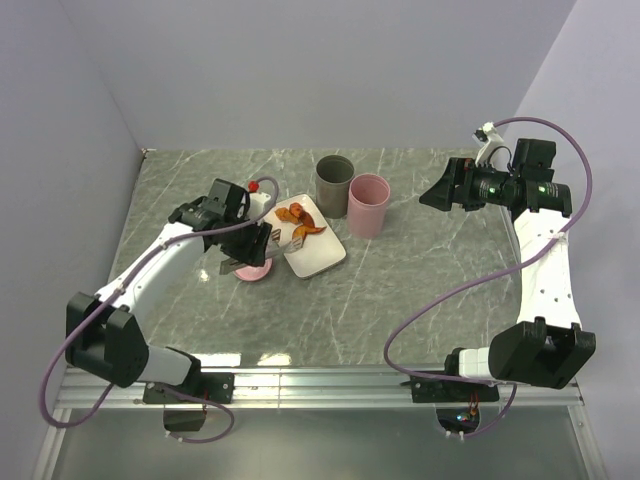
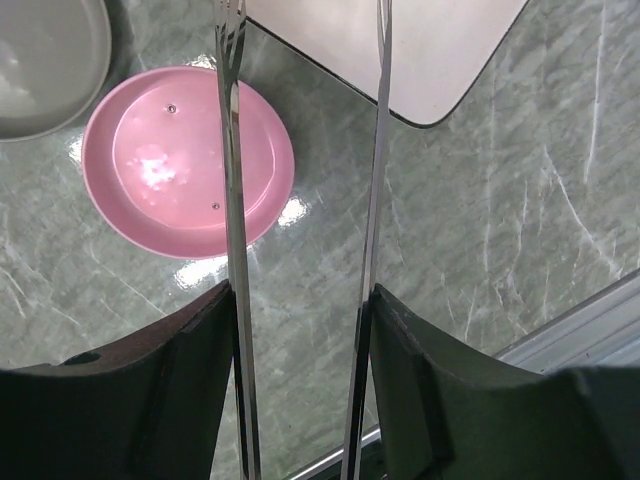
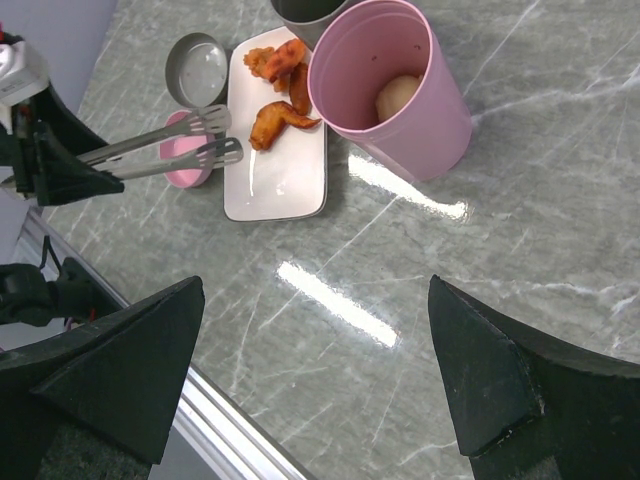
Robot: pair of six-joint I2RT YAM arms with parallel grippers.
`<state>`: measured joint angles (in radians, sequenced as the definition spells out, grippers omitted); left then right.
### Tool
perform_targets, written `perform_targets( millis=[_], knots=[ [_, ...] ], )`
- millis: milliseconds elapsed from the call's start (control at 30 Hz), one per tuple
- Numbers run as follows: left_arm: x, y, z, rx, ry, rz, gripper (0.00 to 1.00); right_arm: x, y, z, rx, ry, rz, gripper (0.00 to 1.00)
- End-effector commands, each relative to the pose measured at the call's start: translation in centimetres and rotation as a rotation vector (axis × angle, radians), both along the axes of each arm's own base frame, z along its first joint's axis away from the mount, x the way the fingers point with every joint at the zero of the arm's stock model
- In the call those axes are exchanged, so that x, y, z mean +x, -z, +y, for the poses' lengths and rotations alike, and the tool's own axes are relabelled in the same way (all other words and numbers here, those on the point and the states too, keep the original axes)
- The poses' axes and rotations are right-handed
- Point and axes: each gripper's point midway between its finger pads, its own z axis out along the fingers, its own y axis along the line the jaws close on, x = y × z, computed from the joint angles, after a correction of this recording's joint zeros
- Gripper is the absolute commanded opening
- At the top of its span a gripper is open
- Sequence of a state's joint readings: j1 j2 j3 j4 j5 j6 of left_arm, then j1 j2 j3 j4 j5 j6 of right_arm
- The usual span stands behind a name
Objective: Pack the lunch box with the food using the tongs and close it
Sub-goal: Pick up the fake food from the plate.
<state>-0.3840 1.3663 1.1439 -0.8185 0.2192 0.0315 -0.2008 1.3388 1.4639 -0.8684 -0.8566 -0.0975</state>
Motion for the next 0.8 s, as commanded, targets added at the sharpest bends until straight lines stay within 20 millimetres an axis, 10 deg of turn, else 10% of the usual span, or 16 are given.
perform_targets(
  millis=[0, 767],
  knots=[
    [2.2, -1.8, -1.1, -0.047, -0.013, -0.056, 0.57, -0.1, -0.7, -0.2, -0.014, 0.008, -0.039, 1.0],
    [5.2, 1.4, -2.7, -0.018, 0.021, -0.043, 0.5, 0.3, 0.0, -0.4, -0.016, 0.007, -0.02, 1.0]
  ],
)
